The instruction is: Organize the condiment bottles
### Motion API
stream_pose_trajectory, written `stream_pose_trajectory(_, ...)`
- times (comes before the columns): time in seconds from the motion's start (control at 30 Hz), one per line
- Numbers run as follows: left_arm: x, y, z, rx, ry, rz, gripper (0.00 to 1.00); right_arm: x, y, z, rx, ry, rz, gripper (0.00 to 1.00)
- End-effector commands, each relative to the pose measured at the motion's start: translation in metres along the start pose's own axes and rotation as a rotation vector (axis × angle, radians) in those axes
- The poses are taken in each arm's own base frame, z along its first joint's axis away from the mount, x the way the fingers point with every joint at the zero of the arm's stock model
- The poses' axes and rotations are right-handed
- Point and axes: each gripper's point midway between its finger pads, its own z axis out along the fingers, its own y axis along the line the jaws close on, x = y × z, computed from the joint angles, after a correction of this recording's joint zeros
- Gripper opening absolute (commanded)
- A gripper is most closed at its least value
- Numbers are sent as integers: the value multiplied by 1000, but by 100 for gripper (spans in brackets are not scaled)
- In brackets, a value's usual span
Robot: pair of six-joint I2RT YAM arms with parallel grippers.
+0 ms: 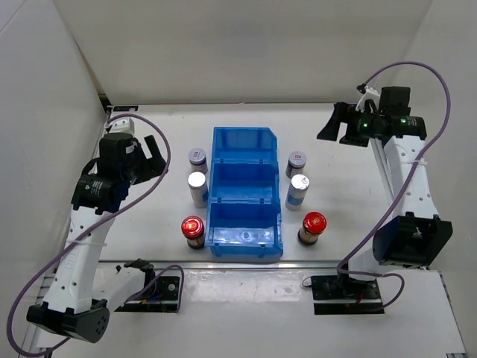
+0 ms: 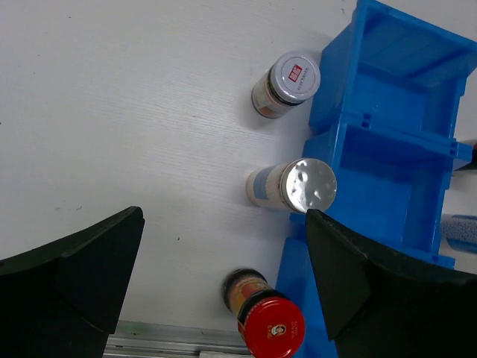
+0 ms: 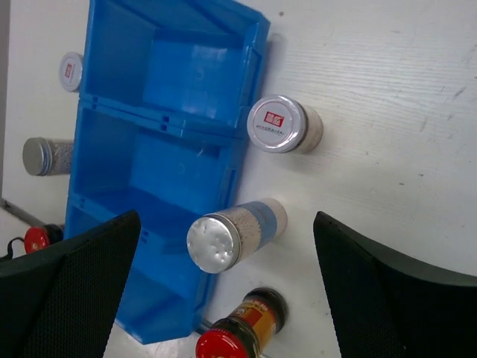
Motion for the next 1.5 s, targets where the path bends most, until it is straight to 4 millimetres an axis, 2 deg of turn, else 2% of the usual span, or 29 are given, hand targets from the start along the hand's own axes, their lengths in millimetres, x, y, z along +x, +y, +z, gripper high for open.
stream_pose_trajectory(0.0, 1, -6, -7, 35, -15, 67, 100, -28, -6, -19, 111, -96, -15, 100)
stream_pose_trajectory(0.03, 1, -6, -7, 35, -15, 67, 100, -33, -23, -22, 260, -140, 242, 100)
stream_pose_trajectory(0.07, 2, -6, -5, 36, -16, 67, 100, -9, -70, -44, 514, -121, 473, 100)
stream_pose_trajectory(0.1, 0, -9, -5, 48, -21, 55, 100, -4, -75, -48, 489, -114, 567, 100)
stream_pose_trajectory(0.13, 5, -11, 0, 63, -11, 56, 100, -4, -71, -49, 367, -112, 594, 100)
stream_pose_trajectory(0.17, 7, -14, 3, 77, -6, 46, 100, 2, -93, -47, 268, -147, 692, 100)
stream_pose_trajectory(0.2, 10, -19, 4, 106, 3, 46, 100, 2, -87, -47, 166, -173, 764, 100)
stream_pose_trajectory(0.23, 12, -21, 5, 118, 8, 47, 100, -2, -68, -47, -52, -170, 813, 100)
stream_pose_trajectory(0.27, 12, -21, 6, 118, 7, 59, 100, -3, -60, -39, -178, -168, 820, 100)
stream_pose_trajectory(0.3, 12, -21, 6, 118, 7, 59, 100, -8, -65, -28, -255, -213, 831, 100)
stream_pose_trajectory(0.33, 12, -20, 5, 121, -2, 68, 100, -8, -65, -28, -256, -213, 831, 100)
stream_pose_trajectory(0.37, 11, -18, 6, 109, -7, 68, 100, -10, -64, -25, -219, -218, 780, 100)
stream_pose_trajectory(0.4, 8, -15, 3, 93, -25, 66, 100, -3, -74, -19, -82, -206, 779, 100)
stream_pose_trajectory(0.43, 8, -15, 3, 93, -25, 66, 100, -19, -57, -16, -25, -200, 569, 100)
stream_pose_trajectory(0.47, 10, -11, 6, 76, -21, 76, 100, -20, -55, -11, 47, -175, 491, 100)
stream_pose_trajectory(0.5, 14, -9, 6, 74, -17, 77, 100, -6, -58, 3, 130, -77, 472, 100)
stream_pose_trajectory(0.53, 17, -6, 8, 61, -13, 79, 100, -3, -44, 18, 167, -23, 380, 100)
stream_pose_trajectory(0.57, 21, -5, 10, 56, -1, 81, 100, -14, -60, 25, 297, -20, 291, 100)
stream_pose_trajectory(0.6, 20, -3, 10, 45, -6, 81, 100, -2, -51, 35, 334, 55, 257, 100)
stream_pose_trajectory(0.63, 20, -3, 10, 45, -6, 81, 100, -2, -52, 40, 368, 84, 249, 100)
stream_pose_trajectory(0.67, 22, -2, 10, 41, 4, 83, 100, 6, -58, 58, 375, 158, 251, 100)
stream_pose_trajectory(0.73, 25, 1, 12, 27, 8, 84, 100, 3, -44, 67, 407, 209, 197, 100)
stream_pose_trajectory(0.77, 25, 1, 12, 27, 8, 84, 100, 9, -49, 81, 441, 254, 158, 100)
stream_pose_trajectory(0.8, 29, 2, 14, 23, 18, 87, 100, 15, -37, 93, 466, 284, 88, 100)
stream_pose_trajectory(0.83, 32, 4, 16, 19, 27, 98, 100, 16, -45, 101, 533, 316, 23, 100)
stream_pose_trajectory(0.93, 36, 5, 19, 11, 48, 102, 100, 27, -36, 126, 581, 401, -63, 100)
stream_pose_trajectory(1.07, 42, 2, 26, 17, 85, 108, 100, 35, -36, 144, 596, 446, -74, 100)
stream_pose_trajectory(1.3, 44, 1, 28, 20, 106, 111, 100, 52, -44, 156, 608, 504, -44, 100)
stream_pose_trajectory(1.47, 45, -1, 28, 29, 110, 110, 100, 74, -54, 165, 585, 572, -35, 97)
